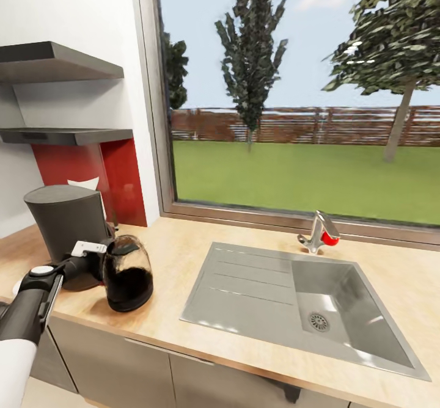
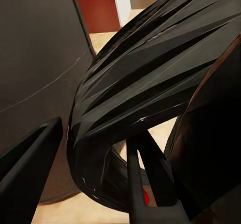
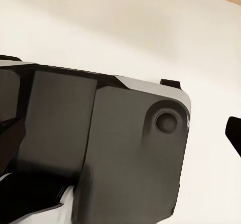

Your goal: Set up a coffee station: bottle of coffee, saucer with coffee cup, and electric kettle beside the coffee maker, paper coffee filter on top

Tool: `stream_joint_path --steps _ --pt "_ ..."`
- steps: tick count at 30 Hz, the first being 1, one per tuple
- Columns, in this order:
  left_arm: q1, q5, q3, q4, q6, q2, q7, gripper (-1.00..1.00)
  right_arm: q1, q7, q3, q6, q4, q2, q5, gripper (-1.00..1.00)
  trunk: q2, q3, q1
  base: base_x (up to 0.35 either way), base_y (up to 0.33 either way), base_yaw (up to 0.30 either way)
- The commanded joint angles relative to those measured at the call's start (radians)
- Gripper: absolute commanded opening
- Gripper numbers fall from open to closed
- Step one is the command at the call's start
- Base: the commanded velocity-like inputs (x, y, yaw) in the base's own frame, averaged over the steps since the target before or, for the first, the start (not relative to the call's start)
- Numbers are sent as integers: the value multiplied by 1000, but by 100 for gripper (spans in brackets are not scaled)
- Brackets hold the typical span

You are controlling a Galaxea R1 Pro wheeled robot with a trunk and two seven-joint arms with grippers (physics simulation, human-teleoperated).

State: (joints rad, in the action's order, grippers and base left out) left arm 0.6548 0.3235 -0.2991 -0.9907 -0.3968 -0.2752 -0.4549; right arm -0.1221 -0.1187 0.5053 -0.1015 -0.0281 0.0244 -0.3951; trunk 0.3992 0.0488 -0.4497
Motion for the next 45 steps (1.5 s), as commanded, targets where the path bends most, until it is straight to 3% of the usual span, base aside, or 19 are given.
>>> stream_joint_path --steps 1,4,5,24,45 --pt "-2 6 -2 2 3 1 -8 -100 -1 -4 7 -4 3 0 -11 100 1 0 0 0 0 0" --pt "-5 11 1 32 9 1 -8 -100 -1 -4 7 -4 2 0 -11 100 1 0 0 0 0 0" --pt "-5 11 0 35 9 1 -8 100 -1 -4 7 -4 2 0 -11 100 1 0 0 0 0 0" --pt "-6 10 -2 39 12 1 -7 100 -1 -4 7 -4 4 0 -11 100 1 0 0 -2 0 0" --pt "-6 10 -2 39 12 1 -8 100 -1 -4 7 -4 4 0 -11 100 1 0 0 -107 -27 0"
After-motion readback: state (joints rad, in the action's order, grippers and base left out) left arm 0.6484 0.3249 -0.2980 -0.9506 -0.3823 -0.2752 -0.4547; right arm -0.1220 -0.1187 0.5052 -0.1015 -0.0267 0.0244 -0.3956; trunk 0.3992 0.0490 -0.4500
